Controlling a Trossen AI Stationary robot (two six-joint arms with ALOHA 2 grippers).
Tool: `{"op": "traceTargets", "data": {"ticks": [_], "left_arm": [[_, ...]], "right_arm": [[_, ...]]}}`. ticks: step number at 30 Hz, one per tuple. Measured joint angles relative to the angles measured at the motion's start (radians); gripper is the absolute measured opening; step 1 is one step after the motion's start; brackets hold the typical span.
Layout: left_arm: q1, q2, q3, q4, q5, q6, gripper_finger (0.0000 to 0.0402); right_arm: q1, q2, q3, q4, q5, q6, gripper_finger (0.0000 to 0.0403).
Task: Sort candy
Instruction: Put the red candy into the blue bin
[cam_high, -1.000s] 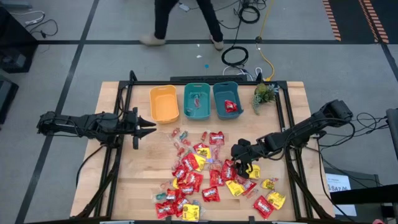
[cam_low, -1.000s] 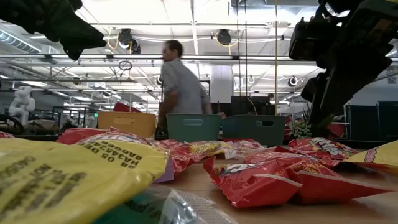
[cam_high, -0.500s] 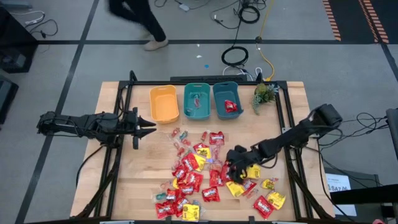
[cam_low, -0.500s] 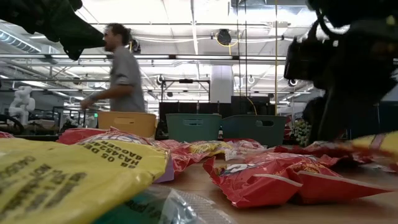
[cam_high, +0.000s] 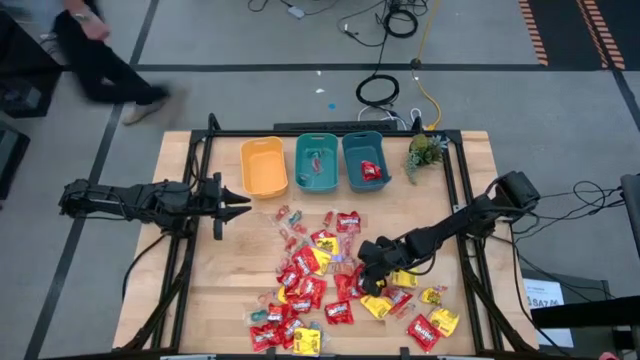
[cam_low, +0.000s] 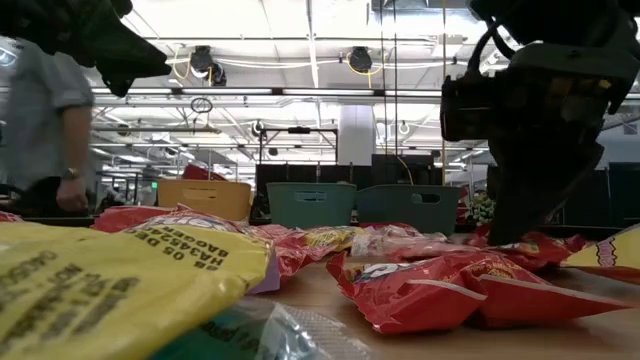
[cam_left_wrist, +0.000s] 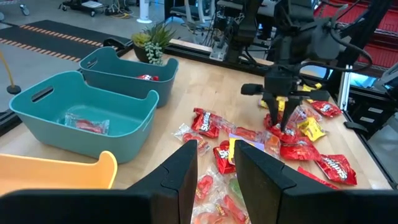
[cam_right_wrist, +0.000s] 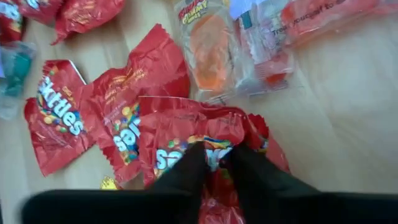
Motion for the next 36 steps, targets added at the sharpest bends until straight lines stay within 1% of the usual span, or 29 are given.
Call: {"op": "traceTargets", "data": {"ticks": [1, 2, 6, 9, 13, 16, 18, 20, 25, 32, 36], "left_arm": [[0.0, 0.0, 0.0, 0.0, 0.0, 0.0, 0.0116], [0.0, 0.0, 0.0, 0.0, 0.0, 0.0, 0.0116], [0.0, 0.0, 0.0, 0.0, 0.0, 0.0, 0.0116], [0.0, 0.0, 0.0, 0.0, 0.0, 0.0, 0.0116], [0.0, 0.0, 0.0, 0.0, 0.0, 0.0, 0.0116], [0.0, 0.0, 0.0, 0.0, 0.0, 0.0, 0.0116], [0.0, 0.0, 0.0, 0.0, 0.0, 0.0, 0.0116], [0.0, 0.0, 0.0, 0.0, 0.0, 0.0, 0.0116], [0.0, 0.0, 0.0, 0.0, 0.0, -0.002, 0.0116], [0.0, 0.0, 0.0, 0.0, 0.011, -0.001, 0.0116], [0.0, 0.0, 0.0, 0.0, 0.011, -0.001, 0.0116]], "right_arm": [[-0.001, 0.0, 0.02, -0.04, 0.001, -0.003, 0.0022], [-0.003, 0.001, 0.041, -0.073, 0.001, -0.01, 0.0013], [-0.006, 0.006, 0.125, -0.207, 0.054, -0.006, 0.0012], [-0.006, 0.004, 0.216, -0.289, 0.082, -0.014, 0.0004], [-0.006, 0.005, 0.346, -0.427, 0.135, -0.057, 0.0003], [-0.009, 0.002, 0.442, -0.519, 0.202, -0.096, 0.0002], [-0.011, 0.002, 0.477, -0.559, 0.255, -0.138, 0.0002], [-0.015, 0.002, 0.483, -0.561, 0.282, -0.161, 0.0001], [-0.026, 0.008, 0.448, -0.558, 0.289, -0.174, 0.0005], [-0.037, 0.009, 0.267, -0.389, 0.281, -0.08, 0.0027], [-0.037, 0.009, 0.196, -0.306, 0.272, -0.04, 0.003]]}}
